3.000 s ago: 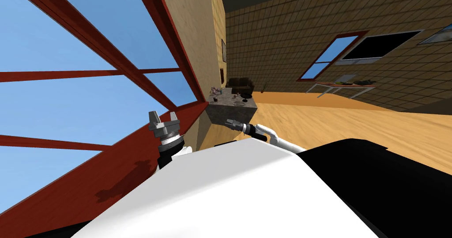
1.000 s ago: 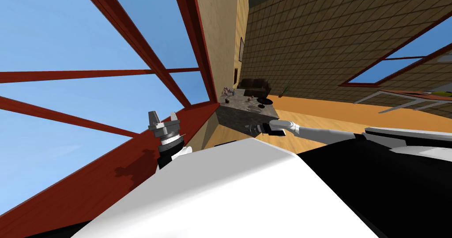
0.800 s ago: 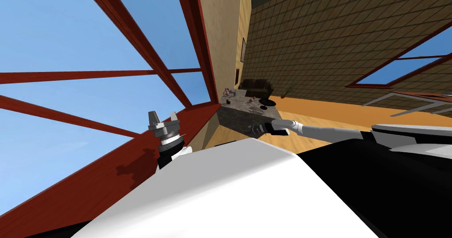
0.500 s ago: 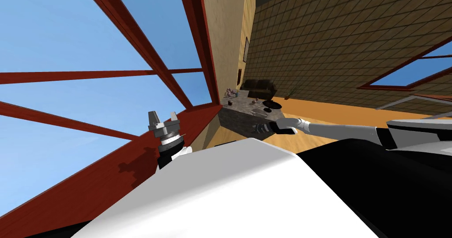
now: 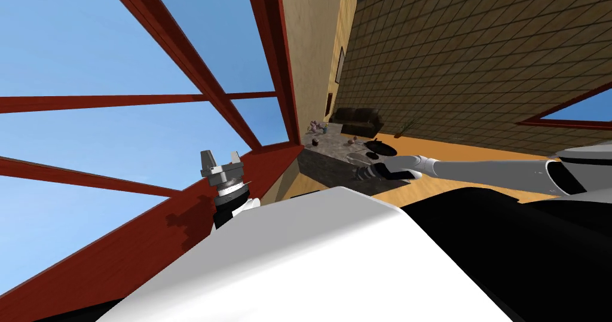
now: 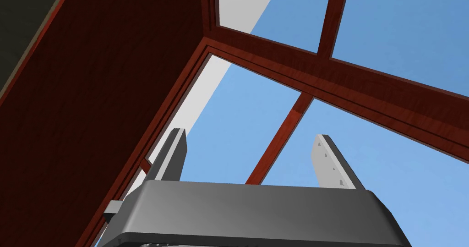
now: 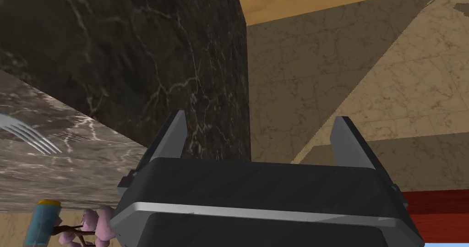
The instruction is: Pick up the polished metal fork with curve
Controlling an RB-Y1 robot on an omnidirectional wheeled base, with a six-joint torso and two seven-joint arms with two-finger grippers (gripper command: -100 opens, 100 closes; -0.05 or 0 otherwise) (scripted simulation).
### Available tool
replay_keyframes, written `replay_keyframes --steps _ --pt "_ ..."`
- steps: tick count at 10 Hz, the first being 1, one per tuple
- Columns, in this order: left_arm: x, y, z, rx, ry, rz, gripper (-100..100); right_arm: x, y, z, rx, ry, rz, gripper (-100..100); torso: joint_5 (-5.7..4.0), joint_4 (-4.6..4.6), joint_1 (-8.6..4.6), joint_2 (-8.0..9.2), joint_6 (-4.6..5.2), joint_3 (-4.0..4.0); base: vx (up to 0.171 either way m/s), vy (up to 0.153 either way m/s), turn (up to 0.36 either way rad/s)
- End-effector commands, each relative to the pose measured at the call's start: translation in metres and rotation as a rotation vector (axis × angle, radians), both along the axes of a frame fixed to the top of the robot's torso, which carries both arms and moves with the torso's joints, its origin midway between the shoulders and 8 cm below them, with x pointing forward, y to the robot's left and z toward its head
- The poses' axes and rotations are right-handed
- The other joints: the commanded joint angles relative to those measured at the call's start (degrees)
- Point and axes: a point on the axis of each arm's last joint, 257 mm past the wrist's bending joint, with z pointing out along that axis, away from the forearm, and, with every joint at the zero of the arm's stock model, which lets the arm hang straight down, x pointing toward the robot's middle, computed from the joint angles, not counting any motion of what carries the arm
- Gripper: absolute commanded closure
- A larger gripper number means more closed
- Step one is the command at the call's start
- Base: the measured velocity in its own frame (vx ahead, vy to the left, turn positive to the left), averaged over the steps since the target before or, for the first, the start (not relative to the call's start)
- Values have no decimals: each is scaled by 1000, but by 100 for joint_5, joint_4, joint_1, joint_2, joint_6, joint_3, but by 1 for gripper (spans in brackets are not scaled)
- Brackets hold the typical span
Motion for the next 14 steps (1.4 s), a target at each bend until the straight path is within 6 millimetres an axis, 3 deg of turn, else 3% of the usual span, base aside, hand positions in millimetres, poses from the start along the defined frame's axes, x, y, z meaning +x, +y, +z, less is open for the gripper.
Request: replay_keyframes --steps 1,2,5,6,7,8,9,10,13,14 --pt "0 0 0 0 0 0 0 -12 -42 3 -93 37 -11 -100 0 0 0 0 0 0 251 -38 168" --pt "0 0 0 0 0 0 0 -11 -48 7 -110 38 -7 -100 -2 -5 2 -25 -2 -14 212 -28 54" --pt "0 0 0 0 0 0 0 -48 -109 15 -237 129 -29 -100 -2 -7 0 -28 0 -17 231 -45 112" --pt "0 0 0 0 0 0 0 -48 -109 15 -237 129 -29 -100 -4 -9 -3 -32 -1 -20 173 -40 42" --pt "0 0 0 0 0 0 0 -78 -130 12 -274 195 -45 -100 -2 -5 6 -12 2 -9 246 -68 118" --pt "0 0 0 0 0 0 0 -94 -134 9 -280 227 -52 -100 -3 -6 -2 -27 0 -16 264 -76 122" --pt "0 0 0 0 0 0 0 -94 -134 9 -280 227 -52 -100 -5 -9 -3 -33 1 -21 158 -39 15" --pt "0 0 0 0 0 0 0 -117 -138 3 -279 273 -64 -100 -3 -4 8 -8 2 -7 120 -35 39" --pt "0 0 0 0 0 0 0 -117 -139 4 -279 271 -60 -100 3 13 28 59 5 33 8 4 -9" --pt "0 0 0 0 0 0 0 -117 -139 4 -279 272 -62 0 3 15 29 65 5 37 0 0 0"
